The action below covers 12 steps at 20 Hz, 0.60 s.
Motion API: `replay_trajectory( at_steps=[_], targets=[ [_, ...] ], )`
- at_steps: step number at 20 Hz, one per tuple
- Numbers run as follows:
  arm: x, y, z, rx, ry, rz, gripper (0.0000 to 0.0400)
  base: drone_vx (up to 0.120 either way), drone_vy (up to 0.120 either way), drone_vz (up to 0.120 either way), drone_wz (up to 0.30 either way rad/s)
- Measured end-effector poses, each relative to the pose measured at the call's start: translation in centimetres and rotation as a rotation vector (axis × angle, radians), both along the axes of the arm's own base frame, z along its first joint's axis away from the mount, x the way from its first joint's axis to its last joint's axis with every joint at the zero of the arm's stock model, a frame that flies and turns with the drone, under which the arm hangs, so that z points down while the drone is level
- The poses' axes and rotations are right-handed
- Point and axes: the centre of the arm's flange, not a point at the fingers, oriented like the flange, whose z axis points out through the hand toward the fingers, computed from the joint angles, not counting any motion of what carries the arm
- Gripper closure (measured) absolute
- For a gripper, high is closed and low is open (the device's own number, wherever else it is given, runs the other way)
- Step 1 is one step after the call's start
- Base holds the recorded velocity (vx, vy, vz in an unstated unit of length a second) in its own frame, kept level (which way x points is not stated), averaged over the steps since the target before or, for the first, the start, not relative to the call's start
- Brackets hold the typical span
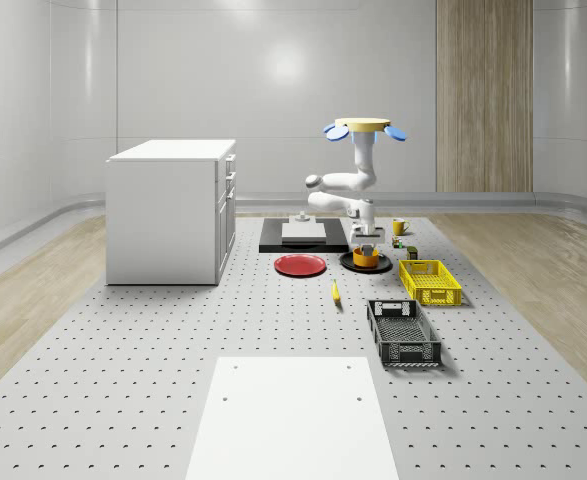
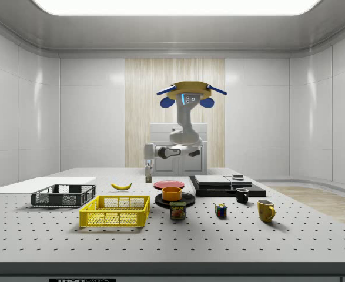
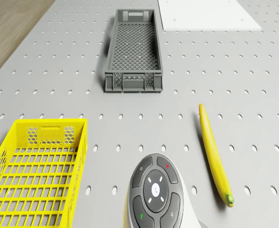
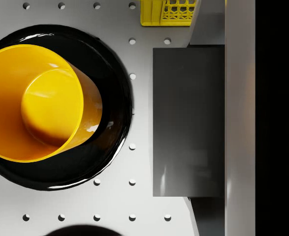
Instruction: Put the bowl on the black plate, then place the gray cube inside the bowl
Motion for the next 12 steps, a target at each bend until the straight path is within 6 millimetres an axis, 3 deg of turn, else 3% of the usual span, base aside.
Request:
replay_trajectory(
  at_steps=[8,12],
  targets=[
    [0.00,0.00,0.00,0.000,0.000,0.000,0.0150,-0.120,0.000,0.000,0.000],
    [0.00,0.00,0.00,0.000,0.000,0.000,0.0150,-0.120,0.090,0.000,0.000]
  ],
)
